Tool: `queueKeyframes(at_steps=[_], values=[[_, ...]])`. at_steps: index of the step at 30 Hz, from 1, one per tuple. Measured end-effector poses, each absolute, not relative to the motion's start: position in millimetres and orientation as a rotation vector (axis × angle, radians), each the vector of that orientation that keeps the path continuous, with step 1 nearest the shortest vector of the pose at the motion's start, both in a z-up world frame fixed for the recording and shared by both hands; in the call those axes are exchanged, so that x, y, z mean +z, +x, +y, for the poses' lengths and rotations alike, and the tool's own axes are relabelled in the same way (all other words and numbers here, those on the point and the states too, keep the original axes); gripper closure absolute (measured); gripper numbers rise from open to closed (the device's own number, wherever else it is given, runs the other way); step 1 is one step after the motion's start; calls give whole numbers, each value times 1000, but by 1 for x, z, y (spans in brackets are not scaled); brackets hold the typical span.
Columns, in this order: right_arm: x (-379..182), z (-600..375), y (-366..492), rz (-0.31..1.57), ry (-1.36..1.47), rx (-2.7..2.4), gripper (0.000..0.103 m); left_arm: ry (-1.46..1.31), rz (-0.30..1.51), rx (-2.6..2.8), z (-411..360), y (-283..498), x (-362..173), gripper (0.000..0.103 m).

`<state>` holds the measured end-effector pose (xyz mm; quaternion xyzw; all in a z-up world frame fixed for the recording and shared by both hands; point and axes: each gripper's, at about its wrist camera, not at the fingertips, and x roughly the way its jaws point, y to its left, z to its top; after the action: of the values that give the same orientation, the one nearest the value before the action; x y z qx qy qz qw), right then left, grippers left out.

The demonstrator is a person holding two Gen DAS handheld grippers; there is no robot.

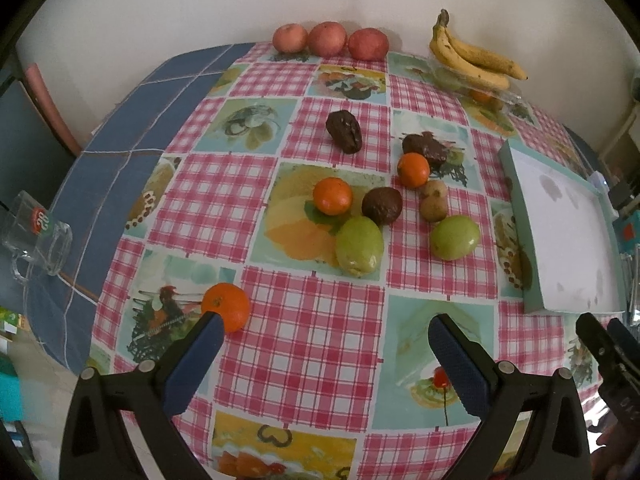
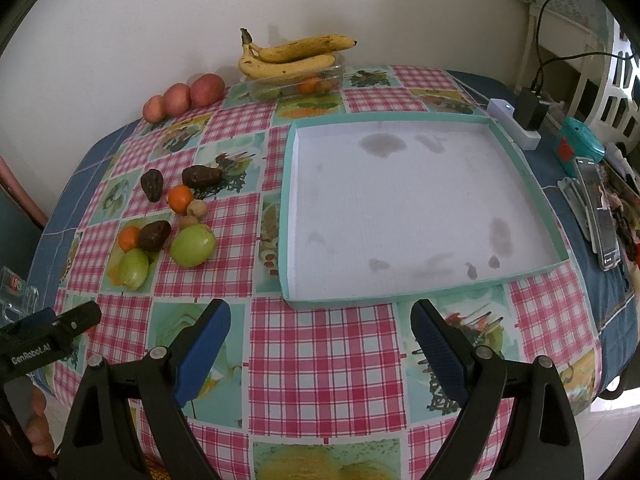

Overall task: Organize fruits
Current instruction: 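Grasp the orange with the left tool while the right tool grasps the green pear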

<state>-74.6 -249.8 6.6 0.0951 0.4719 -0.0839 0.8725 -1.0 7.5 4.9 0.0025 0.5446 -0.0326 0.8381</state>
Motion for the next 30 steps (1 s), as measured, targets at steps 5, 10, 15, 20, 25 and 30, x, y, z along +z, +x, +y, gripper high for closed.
queueKeyframes(at_steps=[5, 10, 15, 20, 25, 30], values=[[6, -249, -71, 982, 195, -166, 11, -55, 1120, -97, 28, 4, 11, 0], [11, -246, -62, 934, 195, -122, 11, -152, 1094, -85, 65, 11, 12, 0], [21, -229, -53, 857, 178, -35, 11, -228, 1095, -57, 93, 14, 6, 0], [22, -202, -32, 857, 123, 59, 11, -167, 1118, -58, 93, 16, -7, 0], [2, -171, -7, 943, 11, 111, 11, -161, 1194, -78, 86, 21, -31, 0], [-32, -155, 14, 1043, -91, 142, 11, -127, 1231, -89, 77, 24, -49, 0]])
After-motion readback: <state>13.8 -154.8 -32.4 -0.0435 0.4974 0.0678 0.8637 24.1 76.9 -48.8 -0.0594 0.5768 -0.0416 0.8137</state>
